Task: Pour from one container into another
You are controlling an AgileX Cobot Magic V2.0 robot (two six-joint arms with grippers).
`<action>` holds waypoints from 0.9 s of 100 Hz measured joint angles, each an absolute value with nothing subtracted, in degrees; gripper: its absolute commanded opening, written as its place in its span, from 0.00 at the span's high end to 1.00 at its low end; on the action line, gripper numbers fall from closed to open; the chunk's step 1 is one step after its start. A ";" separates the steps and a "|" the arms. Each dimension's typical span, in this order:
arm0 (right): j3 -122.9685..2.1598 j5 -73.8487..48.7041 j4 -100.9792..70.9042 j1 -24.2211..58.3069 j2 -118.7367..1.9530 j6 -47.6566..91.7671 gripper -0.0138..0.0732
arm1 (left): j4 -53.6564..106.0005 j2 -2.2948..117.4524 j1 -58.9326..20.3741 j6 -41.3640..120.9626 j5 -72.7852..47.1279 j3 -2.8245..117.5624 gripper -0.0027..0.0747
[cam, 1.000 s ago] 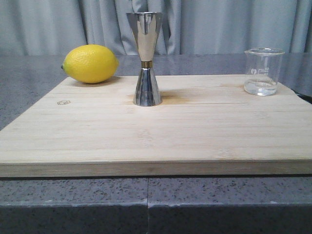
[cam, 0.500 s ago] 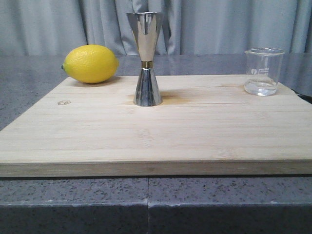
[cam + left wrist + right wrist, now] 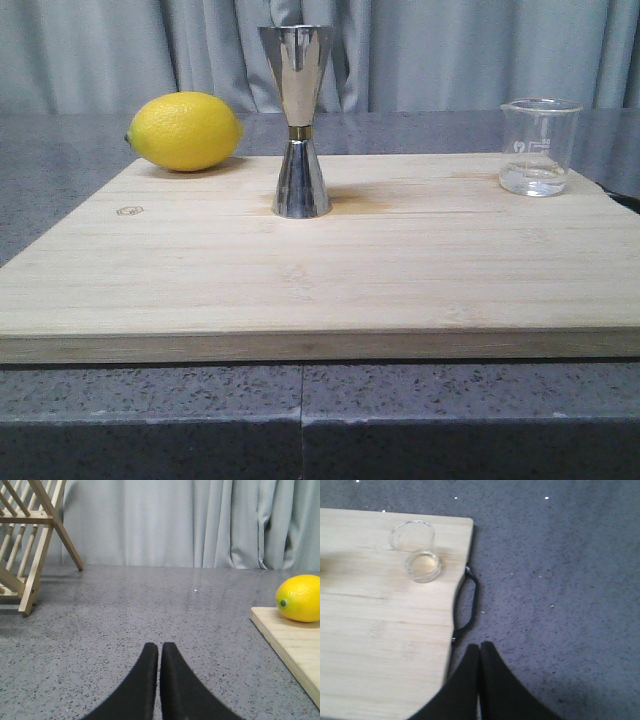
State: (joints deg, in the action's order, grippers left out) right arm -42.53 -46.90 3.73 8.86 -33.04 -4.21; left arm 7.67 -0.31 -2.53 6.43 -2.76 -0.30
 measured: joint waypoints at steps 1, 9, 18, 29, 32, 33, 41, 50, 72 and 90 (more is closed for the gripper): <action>-41.88 -46.56 4.12 8.65 -32.48 -4.21 0.92 | 7.67 -0.31 -2.53 6.43 -2.76 -0.30 0.99; -37.10 -41.13 5.29 5.92 -28.49 -4.21 0.92 | 7.67 -0.31 -2.63 6.43 -2.76 -0.30 0.99; -29.37 -32.01 5.51 3.72 -22.53 -4.21 0.92 | 7.67 -0.31 -2.63 6.43 -2.76 -0.30 0.99; -18.95 -20.25 4.66 1.28 -14.41 -4.21 0.92 | 7.67 -0.31 -2.63 6.43 -2.76 -0.30 0.99; -16.46 -17.77 4.54 0.72 -12.42 -4.21 0.92 | 7.67 -0.31 -2.63 6.43 -2.76 -0.30 0.99; -15.85 -16.56 4.54 0.49 -11.45 -4.21 0.92 | 7.67 -0.31 -2.63 6.43 -2.76 -0.30 0.99; -9.11 -11.33 4.03 -0.63 -6.52 -4.21 0.92 | 7.67 -0.31 -2.63 6.43 -2.76 -0.30 0.99; -3.18 -6.86 3.58 -1.68 -2.07 -4.21 0.92 | 7.67 -0.31 -2.63 6.43 -2.76 -0.30 0.99; 0.70 -4.15 2.71 -2.28 0.44 -4.11 0.92 | 7.67 -0.31 -2.63 6.43 -2.76 -0.30 0.99; 0.70 -4.15 2.71 -2.40 0.44 -4.11 0.92 | 7.67 -0.31 -2.63 6.43 -2.76 -0.30 0.99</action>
State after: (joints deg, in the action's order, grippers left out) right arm 0.70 -4.15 2.71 -2.40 0.44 -4.11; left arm 7.67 -0.31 -2.63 6.43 -2.76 -0.30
